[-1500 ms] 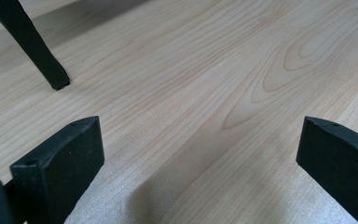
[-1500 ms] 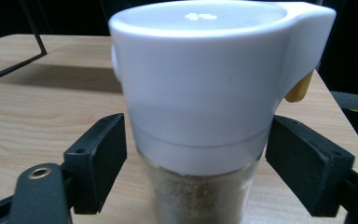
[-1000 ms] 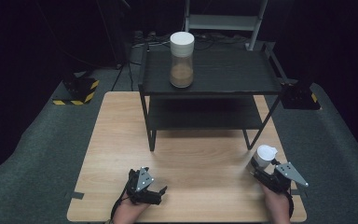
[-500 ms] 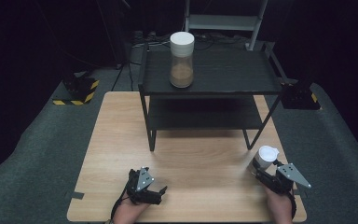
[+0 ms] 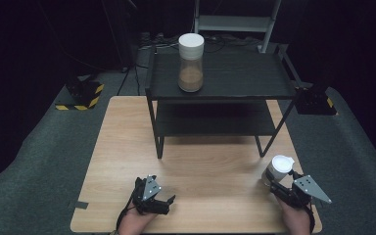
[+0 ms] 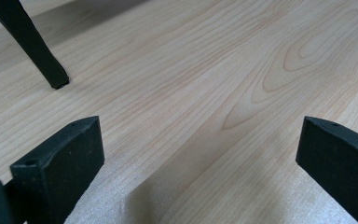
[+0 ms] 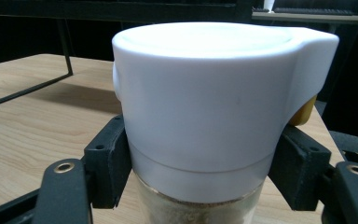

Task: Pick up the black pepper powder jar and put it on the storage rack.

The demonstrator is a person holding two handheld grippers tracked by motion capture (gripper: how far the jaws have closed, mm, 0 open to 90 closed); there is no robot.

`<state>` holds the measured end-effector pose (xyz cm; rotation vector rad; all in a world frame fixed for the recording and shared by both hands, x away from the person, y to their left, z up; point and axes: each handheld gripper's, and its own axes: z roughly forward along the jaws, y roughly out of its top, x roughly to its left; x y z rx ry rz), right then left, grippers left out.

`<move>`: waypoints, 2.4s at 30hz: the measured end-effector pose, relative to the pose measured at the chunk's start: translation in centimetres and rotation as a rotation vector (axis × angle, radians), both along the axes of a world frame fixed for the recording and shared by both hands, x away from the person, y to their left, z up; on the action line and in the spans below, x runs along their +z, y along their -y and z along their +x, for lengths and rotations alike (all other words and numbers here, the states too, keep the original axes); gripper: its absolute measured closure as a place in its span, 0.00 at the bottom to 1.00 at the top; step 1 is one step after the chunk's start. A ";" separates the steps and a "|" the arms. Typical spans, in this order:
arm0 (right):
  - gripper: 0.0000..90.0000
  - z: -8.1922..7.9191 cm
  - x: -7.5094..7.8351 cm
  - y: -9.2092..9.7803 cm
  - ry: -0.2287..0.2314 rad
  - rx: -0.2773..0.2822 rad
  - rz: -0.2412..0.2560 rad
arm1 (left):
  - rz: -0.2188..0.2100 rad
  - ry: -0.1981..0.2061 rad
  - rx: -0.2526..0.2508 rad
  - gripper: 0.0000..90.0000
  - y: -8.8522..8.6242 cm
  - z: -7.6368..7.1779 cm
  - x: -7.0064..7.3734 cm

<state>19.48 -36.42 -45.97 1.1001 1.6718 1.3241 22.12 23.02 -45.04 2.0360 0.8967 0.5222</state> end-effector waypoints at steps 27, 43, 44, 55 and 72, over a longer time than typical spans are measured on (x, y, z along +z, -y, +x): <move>0.33 -1.2 3.4 -2.3 0.093 0.153 0.031 | -0.002 0.006 -0.004 0.01 0.0 -0.1 -0.1; 0.33 -0.9 6.6 -3.4 0.142 0.174 0.063 | -0.009 -0.002 -0.003 0.01 -0.2 0.0 0.0; 0.33 -0.8 6.9 -3.4 0.149 0.176 0.062 | -0.009 -0.002 -0.003 0.01 -0.2 0.0 0.0; 0.33 -0.3 10.1 -4.1 0.193 0.182 0.065 | -0.024 -0.006 -0.004 0.01 -0.4 0.1 -0.1; 0.33 1.0 15.9 -5.3 0.257 0.176 0.048 | -0.028 -0.009 -0.006 0.01 -0.5 0.1 -0.1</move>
